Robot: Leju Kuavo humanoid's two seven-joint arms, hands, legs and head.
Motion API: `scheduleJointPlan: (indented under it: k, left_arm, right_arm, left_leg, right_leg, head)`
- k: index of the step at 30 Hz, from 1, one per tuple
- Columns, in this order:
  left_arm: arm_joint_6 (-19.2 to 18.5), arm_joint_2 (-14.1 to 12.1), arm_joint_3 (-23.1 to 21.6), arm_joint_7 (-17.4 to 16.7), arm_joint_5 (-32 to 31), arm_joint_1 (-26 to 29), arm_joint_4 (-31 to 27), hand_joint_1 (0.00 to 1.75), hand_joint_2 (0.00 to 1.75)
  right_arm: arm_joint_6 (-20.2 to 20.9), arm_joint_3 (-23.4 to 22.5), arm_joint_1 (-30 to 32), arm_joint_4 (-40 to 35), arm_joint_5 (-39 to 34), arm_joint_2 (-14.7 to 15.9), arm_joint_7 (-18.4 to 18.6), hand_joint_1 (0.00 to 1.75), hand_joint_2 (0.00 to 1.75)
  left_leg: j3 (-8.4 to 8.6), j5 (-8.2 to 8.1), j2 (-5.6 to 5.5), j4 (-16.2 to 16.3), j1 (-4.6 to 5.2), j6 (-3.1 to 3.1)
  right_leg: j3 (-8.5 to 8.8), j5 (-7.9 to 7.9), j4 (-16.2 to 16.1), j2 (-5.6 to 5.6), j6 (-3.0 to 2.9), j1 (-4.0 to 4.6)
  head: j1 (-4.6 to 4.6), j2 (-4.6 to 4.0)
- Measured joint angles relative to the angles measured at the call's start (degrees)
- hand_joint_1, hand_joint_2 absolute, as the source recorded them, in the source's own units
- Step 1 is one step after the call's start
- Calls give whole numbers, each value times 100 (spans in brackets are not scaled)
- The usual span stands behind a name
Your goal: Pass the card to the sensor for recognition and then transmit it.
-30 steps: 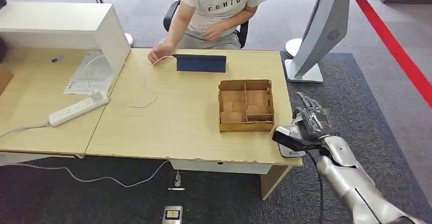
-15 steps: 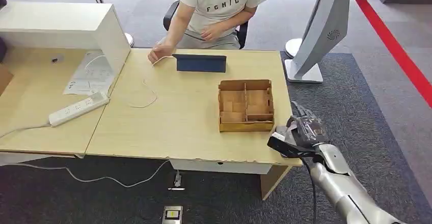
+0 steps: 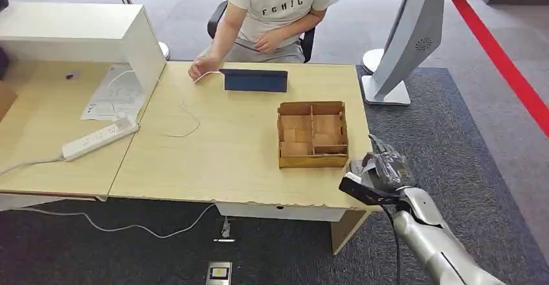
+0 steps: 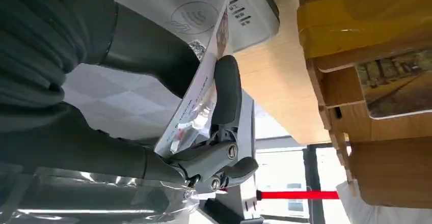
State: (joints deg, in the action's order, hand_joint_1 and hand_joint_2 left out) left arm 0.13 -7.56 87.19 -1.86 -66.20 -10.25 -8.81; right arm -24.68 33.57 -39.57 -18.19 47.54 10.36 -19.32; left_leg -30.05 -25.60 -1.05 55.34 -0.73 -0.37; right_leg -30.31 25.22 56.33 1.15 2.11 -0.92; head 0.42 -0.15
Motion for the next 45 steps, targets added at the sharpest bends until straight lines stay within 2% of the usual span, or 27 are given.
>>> scheduleJointPlan:
  k: [17, 32, 38, 42, 45]
  left_arm:
    - [81, 11, 0, -39, -26, -3, 0, 0, 0]
    - [61, 13, 0, 29, -118, -2, 0, 0, 0]
    - [50, 13, 0, 18, -144, -1, 0, 0, 0]
    - [-50, 15, 0, 101, -230, -3, 0, 0, 0]
    - [-160, 13, 0, 188, -306, -2, 0, 0, 0]
  right_arm:
    - [66, -2, 93, -2, -133, -94, -20, 175, 175]
    - [-155, -2, 57, -15, -339, -125, -227, 175, 175]
    - [-359, 2, -283, -74, -306, -186, -455, 175, 175]
    - [-542, 9, -764, -164, -223, -282, -621, 175, 175]
    - [-529, 17, -1176, -247, -107, -376, -660, 175, 175]
  left_leg:
    - [-1, 0, 1, 0, 0, 0]
    - [-3, 0, 0, 0, 0, 0]
    - [-5, 4, 1, 0, 1, 0]
    - [-7, 8, 3, 0, 0, -1]
    - [-11, 13, 2, 0, 0, -4]
  right_leg:
    - [-1, 0, -1, 0, 0, 0]
    - [-1, 0, 1, 0, 0, 0]
    - [-3, -4, 4, 0, -2, -1]
    - [-7, -7, 6, 1, -4, 0]
    - [-14, -9, 8, 1, -5, 0]
  head:
    - [0, 0]
    - [0, 0]
    - [-2, 0]
    - [0, 0]
    - [-2, 0]
